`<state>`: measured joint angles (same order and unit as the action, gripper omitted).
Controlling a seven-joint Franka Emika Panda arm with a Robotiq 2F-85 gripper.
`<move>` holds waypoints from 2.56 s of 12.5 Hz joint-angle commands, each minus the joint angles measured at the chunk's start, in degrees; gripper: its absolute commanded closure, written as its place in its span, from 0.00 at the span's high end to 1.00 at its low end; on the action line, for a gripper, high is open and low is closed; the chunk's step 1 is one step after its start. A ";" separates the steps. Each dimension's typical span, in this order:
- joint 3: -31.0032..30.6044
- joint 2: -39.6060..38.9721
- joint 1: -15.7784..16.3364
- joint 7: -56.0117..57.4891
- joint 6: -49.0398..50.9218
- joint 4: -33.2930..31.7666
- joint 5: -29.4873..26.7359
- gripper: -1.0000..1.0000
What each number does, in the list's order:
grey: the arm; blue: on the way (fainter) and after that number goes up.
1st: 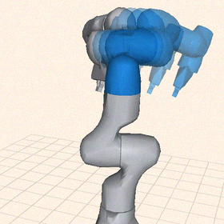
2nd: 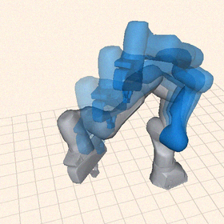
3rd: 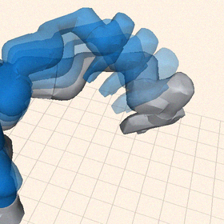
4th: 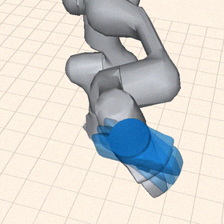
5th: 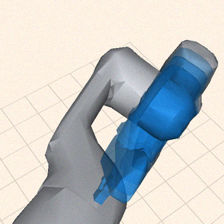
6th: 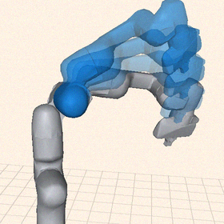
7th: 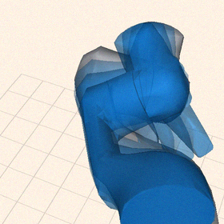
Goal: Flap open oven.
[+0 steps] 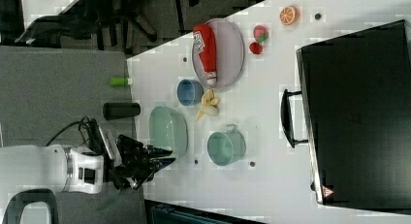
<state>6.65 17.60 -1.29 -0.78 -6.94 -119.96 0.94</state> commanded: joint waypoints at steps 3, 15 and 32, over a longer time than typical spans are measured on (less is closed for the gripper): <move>4.85 -3.43 -2.71 25.54 -9.25 -2.41 4.30 0.17; 17.32 -17.34 -4.11 64.73 -31.17 -5.70 4.27 0.17; 13.53 -25.25 -1.83 62.96 -41.59 -10.81 5.66 0.17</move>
<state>21.92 -7.34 -5.48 61.38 -49.38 -129.14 5.74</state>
